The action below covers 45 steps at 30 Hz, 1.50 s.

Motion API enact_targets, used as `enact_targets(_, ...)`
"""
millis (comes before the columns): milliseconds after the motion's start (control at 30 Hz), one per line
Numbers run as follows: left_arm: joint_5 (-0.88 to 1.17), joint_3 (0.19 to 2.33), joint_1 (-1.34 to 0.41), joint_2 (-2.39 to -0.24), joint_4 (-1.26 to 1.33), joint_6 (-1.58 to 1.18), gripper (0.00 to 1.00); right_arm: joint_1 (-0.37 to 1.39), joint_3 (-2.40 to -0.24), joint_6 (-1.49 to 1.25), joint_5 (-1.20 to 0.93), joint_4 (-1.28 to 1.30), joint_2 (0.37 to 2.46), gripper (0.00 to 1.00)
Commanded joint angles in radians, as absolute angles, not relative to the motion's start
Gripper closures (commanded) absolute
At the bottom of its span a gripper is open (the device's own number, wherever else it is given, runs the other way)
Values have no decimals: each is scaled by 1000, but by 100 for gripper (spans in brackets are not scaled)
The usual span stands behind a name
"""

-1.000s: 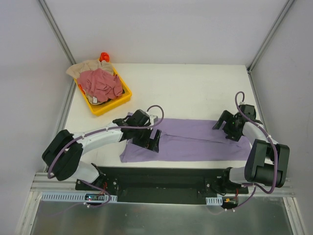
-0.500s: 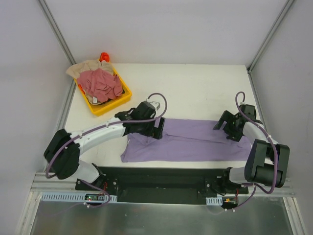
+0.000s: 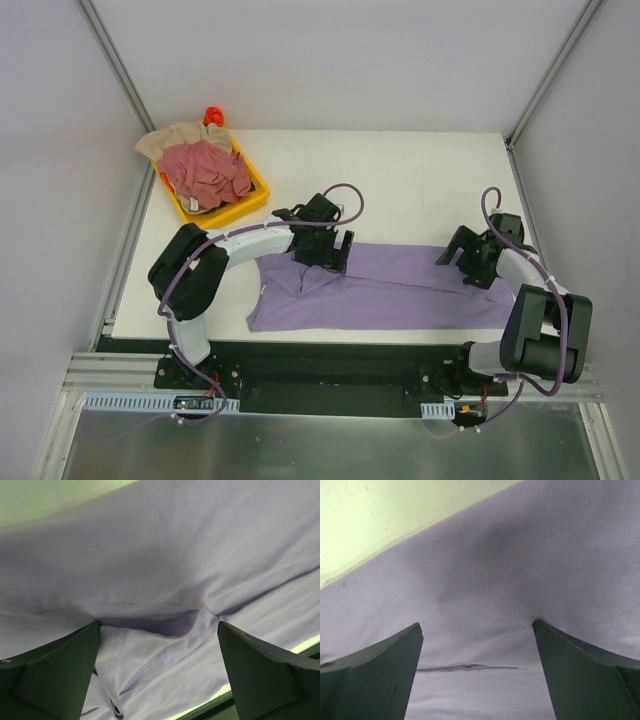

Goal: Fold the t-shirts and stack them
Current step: Fold the other side of the tshirt into a rectangle

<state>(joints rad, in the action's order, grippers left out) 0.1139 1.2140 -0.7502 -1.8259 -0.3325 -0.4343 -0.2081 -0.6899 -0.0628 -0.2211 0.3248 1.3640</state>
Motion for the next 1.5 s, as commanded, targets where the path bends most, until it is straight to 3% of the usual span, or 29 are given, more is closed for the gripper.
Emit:
enact_targets(0,238,1180,-764,-1772,-341,-434,1,-219,-678,-61,-201,351,1364,4)
enact_targets(700,440,1035,-974,-1523,-321,-443,1,-219,-673,-61,-198,353,1351,4)
enact_targets(767,404,1035,-974,-1482,-321,-410,1,-219,-673,-61,-196,351,1355,4)
enact_targets(900,117,1069,-960,-1427,-357,-425,1,-219,-675,-61,-193,354,1355,4)
enact_targets(1000,-18,1133,-855,-1472,-451,-488,1,-219,-673,-58,-193,353,1353,4)
enact_targets(1100,64,1175,-729,-1544,-443,-497,1,-219,-676,-60,-193,356,1356,4)
enact_targets(1300,253,1295,-716,-1716,-442,-434,1,-219,-680,-57,-176,362,1361,4)
enact_targets(1467,235,1261,-723,-1778,-443,-454,1,-219,-683,-58,-161,365,1370,4)
